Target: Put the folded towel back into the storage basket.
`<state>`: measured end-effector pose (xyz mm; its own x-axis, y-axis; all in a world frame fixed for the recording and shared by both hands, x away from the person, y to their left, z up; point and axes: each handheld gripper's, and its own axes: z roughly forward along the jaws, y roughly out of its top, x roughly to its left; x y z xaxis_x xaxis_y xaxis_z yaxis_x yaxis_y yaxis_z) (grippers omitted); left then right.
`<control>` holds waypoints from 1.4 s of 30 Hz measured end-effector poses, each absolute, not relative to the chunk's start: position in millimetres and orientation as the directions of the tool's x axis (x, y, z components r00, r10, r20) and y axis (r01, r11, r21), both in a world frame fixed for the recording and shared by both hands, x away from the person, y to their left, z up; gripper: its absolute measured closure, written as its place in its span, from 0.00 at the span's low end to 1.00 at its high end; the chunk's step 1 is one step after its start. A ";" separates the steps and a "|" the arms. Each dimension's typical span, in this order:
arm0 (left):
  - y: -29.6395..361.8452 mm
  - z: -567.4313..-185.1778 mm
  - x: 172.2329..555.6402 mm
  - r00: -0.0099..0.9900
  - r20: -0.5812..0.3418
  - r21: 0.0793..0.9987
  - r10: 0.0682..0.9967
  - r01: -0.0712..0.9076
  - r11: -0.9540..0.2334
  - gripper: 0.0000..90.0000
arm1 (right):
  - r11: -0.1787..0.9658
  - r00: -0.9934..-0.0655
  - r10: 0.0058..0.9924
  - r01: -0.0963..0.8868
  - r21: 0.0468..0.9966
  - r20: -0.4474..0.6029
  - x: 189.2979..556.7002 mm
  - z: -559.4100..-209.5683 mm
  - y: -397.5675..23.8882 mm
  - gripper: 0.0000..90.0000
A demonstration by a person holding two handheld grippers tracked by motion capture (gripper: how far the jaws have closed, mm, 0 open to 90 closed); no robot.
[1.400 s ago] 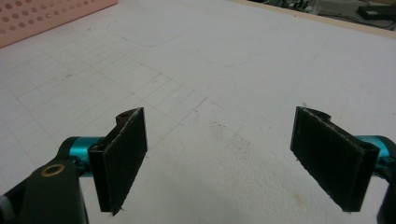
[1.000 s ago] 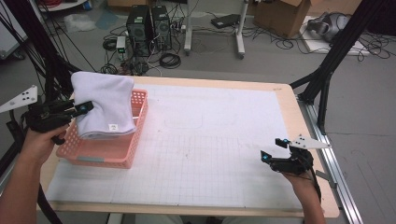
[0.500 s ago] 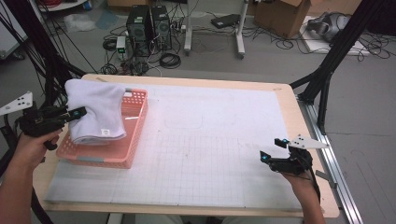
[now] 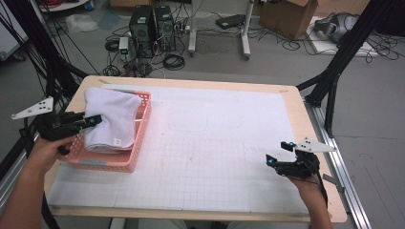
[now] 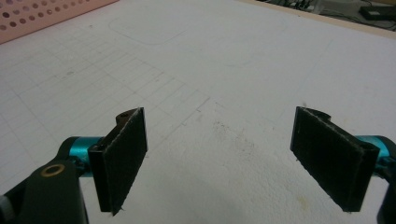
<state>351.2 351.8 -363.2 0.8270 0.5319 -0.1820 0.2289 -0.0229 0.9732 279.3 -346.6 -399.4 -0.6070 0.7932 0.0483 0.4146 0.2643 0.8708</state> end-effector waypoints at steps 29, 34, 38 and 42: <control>340.3 -380.7 375.6 0.718 -0.281 0.923 0.637 0.385 -0.026 0.68 | 0.261 -0.607 0.793 0.415 0.872 0.052 278.2 -399.2 -347.5 0.20; 345.4 -375.1 374.4 0.648 -0.309 0.920 0.696 0.388 0.047 0.47 | 0.261 -0.606 0.793 0.418 0.870 0.053 277.9 -399.3 -347.3 0.20; 354.4 -366.3 370.1 0.592 -0.287 0.938 0.754 0.332 0.096 0.40 | 0.263 -0.607 0.793 0.415 0.871 0.050 278.3 -399.5 -347.6 0.20; 361.9 -356.0 364.8 0.561 -0.277 0.948 0.780 0.291 0.128 0.38 | 0.264 -0.610 0.791 0.416 0.870 0.052 278.4 -399.6 -347.2 0.20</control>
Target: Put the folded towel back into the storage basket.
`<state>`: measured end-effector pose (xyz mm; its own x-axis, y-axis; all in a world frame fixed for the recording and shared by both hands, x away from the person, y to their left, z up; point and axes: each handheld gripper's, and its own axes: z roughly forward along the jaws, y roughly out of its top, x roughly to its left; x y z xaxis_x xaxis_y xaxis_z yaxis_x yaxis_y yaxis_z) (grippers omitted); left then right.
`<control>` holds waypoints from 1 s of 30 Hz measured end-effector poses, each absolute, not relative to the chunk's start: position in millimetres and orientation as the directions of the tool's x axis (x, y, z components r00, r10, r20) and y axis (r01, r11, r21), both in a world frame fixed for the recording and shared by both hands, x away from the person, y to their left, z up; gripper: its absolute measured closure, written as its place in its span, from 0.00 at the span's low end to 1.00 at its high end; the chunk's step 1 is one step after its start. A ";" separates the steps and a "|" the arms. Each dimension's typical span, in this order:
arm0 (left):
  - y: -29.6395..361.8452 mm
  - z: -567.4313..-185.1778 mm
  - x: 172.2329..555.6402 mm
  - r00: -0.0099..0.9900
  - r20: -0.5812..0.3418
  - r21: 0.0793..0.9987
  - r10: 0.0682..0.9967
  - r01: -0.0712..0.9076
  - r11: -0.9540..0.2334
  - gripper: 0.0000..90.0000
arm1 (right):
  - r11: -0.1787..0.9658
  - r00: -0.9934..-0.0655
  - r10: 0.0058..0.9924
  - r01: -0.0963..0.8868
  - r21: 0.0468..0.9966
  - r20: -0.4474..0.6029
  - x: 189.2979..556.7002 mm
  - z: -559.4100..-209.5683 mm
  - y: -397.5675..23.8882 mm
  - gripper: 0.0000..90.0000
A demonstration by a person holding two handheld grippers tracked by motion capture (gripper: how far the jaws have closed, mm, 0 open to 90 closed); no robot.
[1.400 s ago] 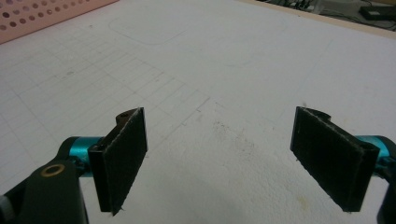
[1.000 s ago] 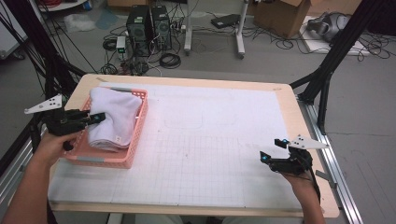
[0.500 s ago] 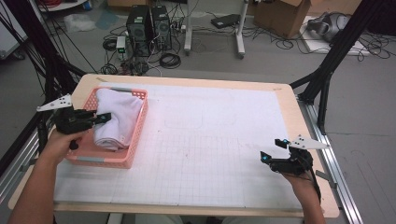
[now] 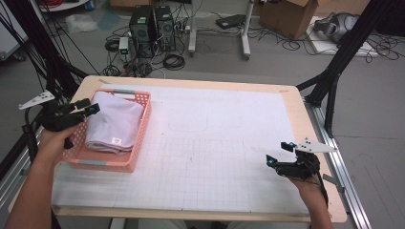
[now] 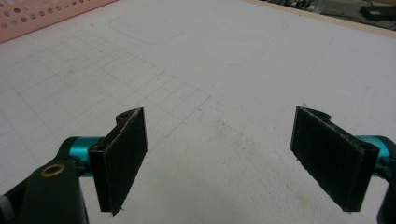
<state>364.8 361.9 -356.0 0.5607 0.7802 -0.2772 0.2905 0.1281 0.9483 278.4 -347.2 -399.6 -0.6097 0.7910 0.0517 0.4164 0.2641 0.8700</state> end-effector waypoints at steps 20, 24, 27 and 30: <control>309.9 -392.2 389.5 0.515 -0.174 0.836 0.840 0.528 -0.151 0.40 | 0.268 -0.613 0.789 0.413 0.870 0.049 278.8 -399.2 -345.8 0.20; 302.2 -402.2 397.0 0.512 -0.182 0.776 0.840 0.599 -0.198 0.40 | 0.265 -0.611 0.790 0.415 0.870 0.051 278.7 -399.3 -346.9 0.20; 297.0 -405.7 398.6 0.522 -0.183 0.757 0.833 0.616 -0.219 0.40 | 0.268 -0.614 0.788 0.412 0.871 0.048 279.0 -399.4 -346.6 0.20; 294.2 -407.1 399.6 0.536 -0.192 0.754 0.822 0.617 -0.226 0.40 | 0.270 -0.615 0.787 0.413 0.870 0.048 279.4 -399.6 -345.4 0.20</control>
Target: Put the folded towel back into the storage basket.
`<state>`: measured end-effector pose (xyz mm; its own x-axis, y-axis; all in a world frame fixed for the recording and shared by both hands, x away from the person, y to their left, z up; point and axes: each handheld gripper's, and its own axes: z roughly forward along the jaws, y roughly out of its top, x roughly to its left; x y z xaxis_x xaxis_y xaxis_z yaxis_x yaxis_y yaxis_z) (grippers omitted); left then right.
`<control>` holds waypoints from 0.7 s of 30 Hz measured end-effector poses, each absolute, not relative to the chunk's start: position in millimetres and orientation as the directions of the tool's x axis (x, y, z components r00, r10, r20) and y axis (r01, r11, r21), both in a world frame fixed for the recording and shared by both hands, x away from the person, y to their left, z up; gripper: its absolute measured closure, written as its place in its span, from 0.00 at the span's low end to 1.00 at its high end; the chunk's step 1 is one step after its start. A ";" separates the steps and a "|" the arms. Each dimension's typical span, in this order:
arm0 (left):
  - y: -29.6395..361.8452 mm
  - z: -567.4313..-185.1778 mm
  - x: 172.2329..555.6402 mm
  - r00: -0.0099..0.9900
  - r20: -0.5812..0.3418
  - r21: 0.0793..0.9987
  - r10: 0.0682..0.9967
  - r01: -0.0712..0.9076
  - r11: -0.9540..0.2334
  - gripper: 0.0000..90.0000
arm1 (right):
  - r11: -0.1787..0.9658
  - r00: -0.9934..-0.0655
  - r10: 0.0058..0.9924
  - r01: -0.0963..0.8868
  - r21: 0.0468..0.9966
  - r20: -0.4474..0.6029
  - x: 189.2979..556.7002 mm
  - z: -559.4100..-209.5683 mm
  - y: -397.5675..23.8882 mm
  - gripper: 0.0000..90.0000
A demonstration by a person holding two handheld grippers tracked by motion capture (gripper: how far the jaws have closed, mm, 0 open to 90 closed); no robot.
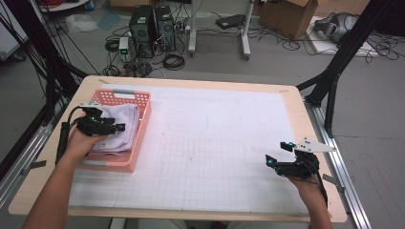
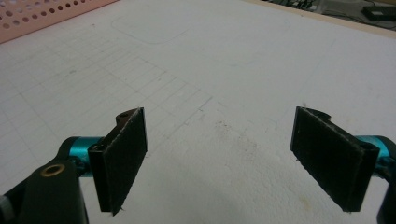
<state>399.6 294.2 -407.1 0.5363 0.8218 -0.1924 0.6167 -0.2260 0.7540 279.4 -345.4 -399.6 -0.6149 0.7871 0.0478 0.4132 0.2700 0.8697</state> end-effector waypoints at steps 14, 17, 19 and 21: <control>294.1 -367.5 369.9 0.548 -0.208 0.949 0.810 0.313 0.032 0.27 | 0.264 -0.609 0.791 0.409 0.874 0.046 278.9 -398.4 -347.2 0.20; 289.4 -362.3 364.1 0.555 -0.207 0.958 0.806 0.281 0.053 0.24 | 0.263 -0.607 0.794 0.407 0.875 0.043 278.3 -397.7 -346.4 0.20; 280.4 -357.1 356.2 0.565 -0.199 0.968 0.801 0.243 0.069 0.23 | 0.263 -0.607 0.793 0.405 0.875 0.043 278.3 -397.4 -346.3 0.20; 273.7 -354.6 351.2 0.566 -0.185 0.974 0.803 0.216 0.072 0.22 | 0.262 -0.607 0.794 0.404 0.876 0.043 278.5 -397.7 -346.4 0.20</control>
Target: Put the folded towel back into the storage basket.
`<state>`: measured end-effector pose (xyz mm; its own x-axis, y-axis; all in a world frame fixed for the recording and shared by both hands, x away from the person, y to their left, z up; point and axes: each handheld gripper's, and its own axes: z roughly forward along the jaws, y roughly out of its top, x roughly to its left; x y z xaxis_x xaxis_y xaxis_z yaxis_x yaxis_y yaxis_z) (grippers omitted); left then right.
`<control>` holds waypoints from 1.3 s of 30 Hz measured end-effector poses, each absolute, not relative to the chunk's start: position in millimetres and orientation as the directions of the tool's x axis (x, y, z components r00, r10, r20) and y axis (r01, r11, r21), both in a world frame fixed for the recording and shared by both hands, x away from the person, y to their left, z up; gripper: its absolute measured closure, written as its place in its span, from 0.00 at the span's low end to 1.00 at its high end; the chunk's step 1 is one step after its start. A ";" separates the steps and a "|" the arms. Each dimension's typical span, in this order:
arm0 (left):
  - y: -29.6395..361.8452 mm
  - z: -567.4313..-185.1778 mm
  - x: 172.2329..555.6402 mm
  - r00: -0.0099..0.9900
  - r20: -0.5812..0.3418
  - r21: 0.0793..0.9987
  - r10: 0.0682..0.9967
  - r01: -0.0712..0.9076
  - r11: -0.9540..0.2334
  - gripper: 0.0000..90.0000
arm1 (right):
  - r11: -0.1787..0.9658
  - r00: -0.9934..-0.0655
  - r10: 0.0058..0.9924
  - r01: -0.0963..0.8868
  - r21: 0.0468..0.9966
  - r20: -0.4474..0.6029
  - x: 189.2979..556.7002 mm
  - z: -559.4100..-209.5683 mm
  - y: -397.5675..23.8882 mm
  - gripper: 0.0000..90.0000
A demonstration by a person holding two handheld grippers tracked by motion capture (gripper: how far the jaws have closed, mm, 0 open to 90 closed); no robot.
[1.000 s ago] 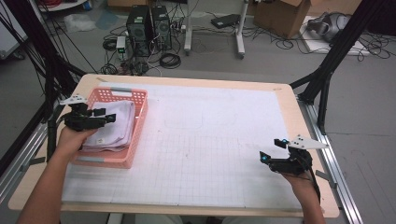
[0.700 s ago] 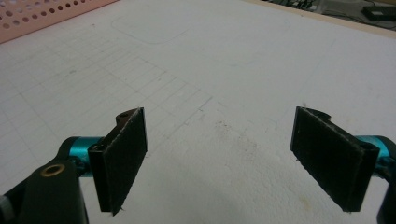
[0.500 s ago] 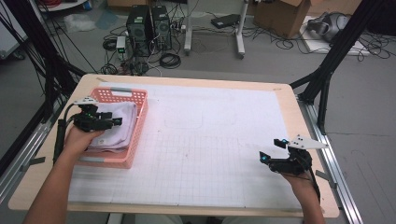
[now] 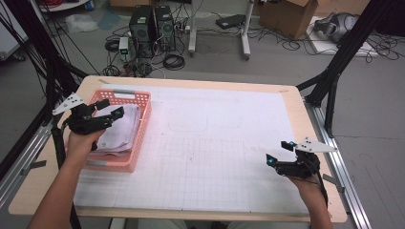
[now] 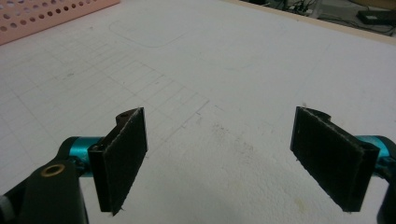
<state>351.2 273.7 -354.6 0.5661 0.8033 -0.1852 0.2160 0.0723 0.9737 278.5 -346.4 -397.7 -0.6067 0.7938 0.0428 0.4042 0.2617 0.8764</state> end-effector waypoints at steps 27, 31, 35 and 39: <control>163.8 -360.2 307.4 0.761 -0.109 0.988 0.639 0.153 -0.014 0.23 | 0.243 -0.612 0.790 0.381 0.892 0.046 280.2 -401.5 -346.7 0.20; 149.7 -364.3 302.2 0.775 -0.093 0.990 0.625 0.142 -0.029 0.23 | 0.240 -0.610 0.791 0.370 0.897 0.040 279.2 -399.8 -348.3 0.20; 139.0 -371.7 299.3 0.783 -0.102 0.989 0.613 0.145 -0.020 0.23 | 0.236 -0.609 0.792 0.364 0.901 0.039 277.5 -397.6 -349.0 0.20; 130.6 -379.5 296.6 0.797 -0.111 0.988 0.594 0.152 -0.019 0.23 | 0.236 -0.608 0.793 0.366 0.900 0.039 276.4 -396.8 -348.7 0.20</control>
